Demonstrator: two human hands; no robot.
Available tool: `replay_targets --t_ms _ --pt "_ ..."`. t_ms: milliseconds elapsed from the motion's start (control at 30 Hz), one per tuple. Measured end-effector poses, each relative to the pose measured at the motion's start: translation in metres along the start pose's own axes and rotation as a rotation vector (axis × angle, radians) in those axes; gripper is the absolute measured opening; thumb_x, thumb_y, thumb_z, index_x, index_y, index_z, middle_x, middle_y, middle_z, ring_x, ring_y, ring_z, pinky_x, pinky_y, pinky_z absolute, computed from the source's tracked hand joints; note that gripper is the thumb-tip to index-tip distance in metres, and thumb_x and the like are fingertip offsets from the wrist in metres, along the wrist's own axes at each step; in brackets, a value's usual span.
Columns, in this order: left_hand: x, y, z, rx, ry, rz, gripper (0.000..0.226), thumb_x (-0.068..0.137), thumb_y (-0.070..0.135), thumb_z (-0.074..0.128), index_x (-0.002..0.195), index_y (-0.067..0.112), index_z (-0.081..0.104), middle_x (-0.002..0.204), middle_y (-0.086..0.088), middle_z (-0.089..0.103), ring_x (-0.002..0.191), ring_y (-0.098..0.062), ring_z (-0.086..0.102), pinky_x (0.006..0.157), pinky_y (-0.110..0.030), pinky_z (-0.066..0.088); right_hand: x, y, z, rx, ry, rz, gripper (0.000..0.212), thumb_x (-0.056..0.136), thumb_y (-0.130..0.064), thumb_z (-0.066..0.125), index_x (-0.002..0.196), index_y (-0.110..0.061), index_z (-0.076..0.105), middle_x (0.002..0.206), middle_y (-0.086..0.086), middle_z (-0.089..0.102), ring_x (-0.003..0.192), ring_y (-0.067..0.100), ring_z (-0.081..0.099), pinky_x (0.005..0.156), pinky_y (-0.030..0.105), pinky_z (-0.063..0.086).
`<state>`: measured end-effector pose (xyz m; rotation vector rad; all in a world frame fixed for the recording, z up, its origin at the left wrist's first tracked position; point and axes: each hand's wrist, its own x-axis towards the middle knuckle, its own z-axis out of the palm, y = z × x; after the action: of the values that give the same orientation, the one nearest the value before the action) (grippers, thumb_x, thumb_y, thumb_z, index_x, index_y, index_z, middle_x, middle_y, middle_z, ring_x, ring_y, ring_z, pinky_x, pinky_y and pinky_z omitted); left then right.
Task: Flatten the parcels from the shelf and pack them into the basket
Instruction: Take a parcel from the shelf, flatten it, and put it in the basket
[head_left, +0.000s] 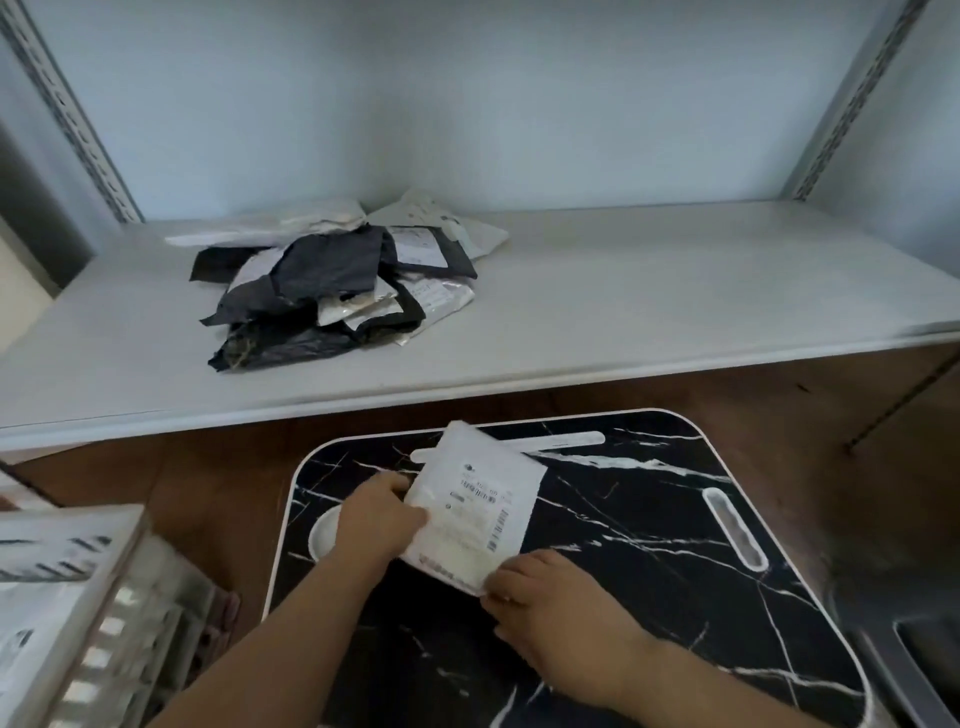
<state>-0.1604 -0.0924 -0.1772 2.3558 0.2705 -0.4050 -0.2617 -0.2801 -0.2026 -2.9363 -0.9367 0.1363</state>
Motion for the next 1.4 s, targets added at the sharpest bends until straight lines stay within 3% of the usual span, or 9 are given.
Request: replay_targets --t_ms 133,233,333,400,500,600,767,900,1400 --pt "-0.035 -0.051 0.015 0.342 -0.254 -0.098 0.017 0.089 0.017 0.051 0.105 0.013 0.048 0.1 -0.004 0.055 0.083 -0.016 0.054 0.076 -0.03 0.047 -0.015 -0.004 0.013 0.21 -0.003 0.215 0.048 0.09 -0.049 0.034 0.082 -0.017 0.07 0.087 -0.003 0.063 0.089 0.019 0.058 0.077 0.033 0.05" --pt "-0.046 -0.071 0.022 0.472 -0.099 -0.03 0.023 0.094 0.03 0.042 0.113 0.017 0.044 0.105 -0.001 0.058 0.085 -0.017 0.054 0.075 -0.031 0.047 -0.011 -0.006 0.012 0.312 0.077 0.427 0.041 0.096 -0.046 0.037 0.109 -0.018 0.064 0.112 -0.002 0.058 0.11 0.016 0.05 0.093 0.032 0.044" --pt "-0.044 -0.069 0.029 0.528 0.14 0.168 0.047 0.099 0.037 0.035 0.141 0.017 0.032 0.13 -0.002 0.048 0.113 -0.018 0.051 0.086 -0.029 0.044 0.005 -0.008 0.02 0.304 0.063 0.471 0.045 0.1 -0.036 0.041 0.142 -0.019 0.043 0.149 0.0 0.035 0.139 0.018 0.028 0.111 0.035 0.031" --pt "-0.039 -0.067 0.039 0.518 0.099 0.23 0.056 0.101 0.038 0.032 0.151 0.018 0.018 0.152 -0.004 0.029 0.137 -0.02 0.032 0.107 -0.033 0.036 0.02 -0.012 0.025 0.311 -0.025 0.502 0.052 0.101 -0.035 0.037 0.151 -0.021 0.025 0.159 0.0 0.011 0.145 0.02 0.012 0.114 0.038 0.026" --pt "-0.032 -0.067 0.054 0.481 -0.009 0.194 0.056 0.102 0.035 0.028 0.152 0.016 0.013 0.16 -0.006 0.01 0.147 -0.022 0.011 0.118 -0.037 0.021 0.035 -0.02 0.034 0.309 -0.072 0.58 0.048 0.102 -0.03 0.035 0.147 -0.018 0.027 0.153 0.005 0.018 0.134 0.022 0.024 0.105 0.036 0.037" --pt "-0.025 -0.071 0.063 0.505 0.095 0.243 0.051 0.102 0.035 0.025 0.15 0.017 0.024 0.158 -0.005 0.017 0.145 -0.019 0.016 0.117 -0.035 0.023 0.04 -0.025 0.045 0.35 -0.006 0.633 0.04 0.1 -0.029 0.038 0.139 -0.018 0.036 0.136 0.003 0.034 0.12 0.019 0.037 0.092 0.032 0.046" --pt "-0.01 -0.087 0.081 0.521 0.183 0.37 0.06 0.094 0.04 0.019 0.142 0.016 0.045 0.151 -0.014 0.036 0.139 -0.032 0.035 0.11 -0.044 0.03 0.058 -0.013 0.063 0.195 0.24 0.553 0.043 0.09 -0.032 0.04 0.126 -0.02 0.059 0.133 0.002 0.054 0.12 0.021 0.05 0.093 0.036 0.049" --pt "-0.002 -0.091 0.093 0.521 0.209 0.454 0.055 0.093 0.035 0.03 0.142 0.012 0.043 0.148 -0.016 0.039 0.137 -0.032 0.037 0.115 -0.045 0.026 0.074 -0.004 0.079 0.041 0.135 0.308 0.053 0.103 -0.033 0.016 0.145 -0.013 0.041 0.156 0.007 0.029 0.146 0.023 0.022 0.111 0.042 0.021" --pt "0.009 -0.095 0.101 0.553 0.217 0.481 0.061 0.093 0.035 0.028 0.148 0.01 0.031 0.156 -0.015 0.024 0.145 -0.028 0.021 0.112 -0.046 0.021 0.079 0.001 0.091 0.112 0.109 0.32 0.054 0.102 -0.034 0.018 0.149 -0.012 0.031 0.159 0.007 0.022 0.147 0.021 0.018 0.112 0.041 0.016"
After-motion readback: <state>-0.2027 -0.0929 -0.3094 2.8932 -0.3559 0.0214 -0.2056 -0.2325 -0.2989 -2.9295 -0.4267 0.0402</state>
